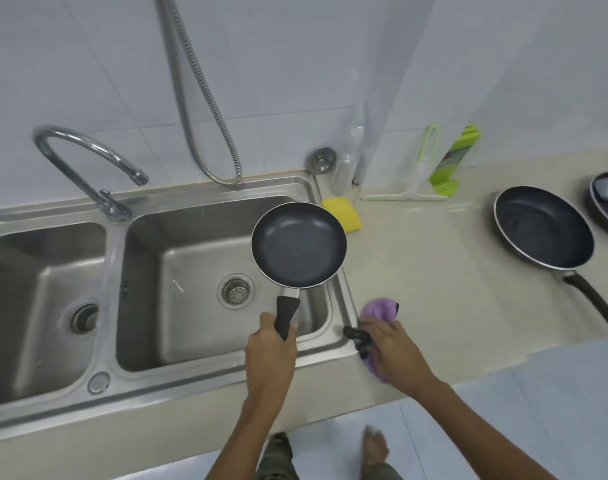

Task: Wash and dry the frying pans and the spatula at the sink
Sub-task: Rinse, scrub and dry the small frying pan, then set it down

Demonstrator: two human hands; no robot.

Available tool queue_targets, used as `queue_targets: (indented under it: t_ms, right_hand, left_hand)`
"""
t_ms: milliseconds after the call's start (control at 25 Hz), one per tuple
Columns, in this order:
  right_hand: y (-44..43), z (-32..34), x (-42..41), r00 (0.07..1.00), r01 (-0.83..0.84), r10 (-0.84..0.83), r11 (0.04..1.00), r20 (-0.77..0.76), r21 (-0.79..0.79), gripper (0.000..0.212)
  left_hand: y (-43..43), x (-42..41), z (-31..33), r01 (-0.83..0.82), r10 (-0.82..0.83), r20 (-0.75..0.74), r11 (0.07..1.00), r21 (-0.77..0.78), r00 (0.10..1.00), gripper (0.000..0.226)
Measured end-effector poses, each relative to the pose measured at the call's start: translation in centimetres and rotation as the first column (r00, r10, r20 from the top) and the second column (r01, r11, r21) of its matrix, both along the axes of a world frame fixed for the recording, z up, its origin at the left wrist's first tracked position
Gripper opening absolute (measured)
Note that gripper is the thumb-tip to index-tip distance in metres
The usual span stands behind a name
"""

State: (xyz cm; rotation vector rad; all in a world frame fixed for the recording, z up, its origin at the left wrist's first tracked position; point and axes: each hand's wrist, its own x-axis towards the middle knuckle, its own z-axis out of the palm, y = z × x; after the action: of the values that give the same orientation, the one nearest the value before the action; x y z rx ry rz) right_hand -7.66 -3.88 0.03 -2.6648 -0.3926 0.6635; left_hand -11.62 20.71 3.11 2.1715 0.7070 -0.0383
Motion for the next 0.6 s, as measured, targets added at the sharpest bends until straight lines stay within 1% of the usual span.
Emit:
queue_targets:
  t_ms: [80, 120, 160, 200, 240, 280, 320, 360, 400, 480, 560, 600]
  right_hand:
    - [-0.8, 0.0, 0.7, 0.996, -0.086, 0.087, 0.995, -0.03, 0.049, 0.052]
    - [-1.7, 0.4, 0.8, 0.995, -0.085, 0.089, 0.992, -0.035, 0.094, 0.054]
    - [-2.5, 1.1, 0.7, 0.998, -0.063, 0.064, 0.986, -0.003, 0.153, 0.054]
    - [-3.3, 1.8, 0.4, 0.998, -0.029, 0.017, 0.974, 0.057, 0.224, 0.05]
    - [-4.2, 2.7, -0.2, 0.994, 0.03, -0.062, 0.948, 0.09, 0.317, 0.04]
    - [-4.9, 3.7, -1.0, 0.986, 0.129, -0.159, 0.903, 0.04, 0.411, 0.028]
    - [-5.9, 4.6, -1.8, 0.967, 0.25, -0.242, 0.835, -0.081, 0.49, 0.017]
    - [-6.7, 5.1, -2.4, 0.931, 0.364, -0.295, 0.763, -0.214, 0.534, 0.011]
    - [-7.6, 5.4, -2.7, 0.892, 0.451, -0.329, 0.701, -0.311, 0.552, 0.012]
    - [-10.2, 5.6, -2.7, 0.842, 0.537, -0.359, 0.621, -0.402, 0.57, 0.02]
    - [-13.4, 6.0, -2.3, 0.81, 0.582, -0.33, 0.544, -0.484, 0.604, 0.024]
    - [-14.9, 5.9, -2.0, 0.801, 0.592, -0.304, 0.527, -0.515, 0.61, 0.026]
  left_hand:
    - [-2.7, -0.4, -0.2, -0.036, 0.036, -0.007, 0.999, -0.021, 0.999, 0.034]
    - [-4.5, -0.6, -0.2, -0.062, 0.062, 0.001, 0.997, -0.037, 0.998, 0.038]
    - [-6.3, -0.8, -0.2, -0.086, 0.087, 0.016, 0.994, -0.074, 0.996, 0.042]
    - [-8.4, -0.9, 0.0, -0.119, 0.126, 0.034, 0.98, -0.158, 0.991, 0.042]
    - [-10.8, -0.8, 0.4, -0.149, 0.169, 0.046, 0.946, -0.289, 0.985, 0.04]
    - [-13.2, -0.5, 0.7, -0.168, 0.201, 0.039, 0.897, -0.41, 0.979, 0.037]
    - [-15.9, -0.2, 1.1, -0.163, 0.206, 0.037, 0.861, -0.482, 0.978, 0.035]
    - [-18.3, 0.3, 1.2, -0.149, 0.192, 0.035, 0.849, -0.506, 0.981, 0.033]
    - [-20.6, 0.6, 1.2, -0.132, 0.176, 0.035, 0.842, -0.522, 0.984, 0.031]
    - [-24.5, 1.2, 1.4, -0.106, 0.166, 0.051, 0.809, -0.579, 0.985, 0.025]
    - [-27.8, 1.7, 1.3, -0.073, 0.164, 0.088, 0.774, -0.63, 0.982, 0.021]
    - [-29.0, 2.0, 1.3, -0.056, 0.158, 0.105, 0.77, -0.636, 0.982, 0.02]
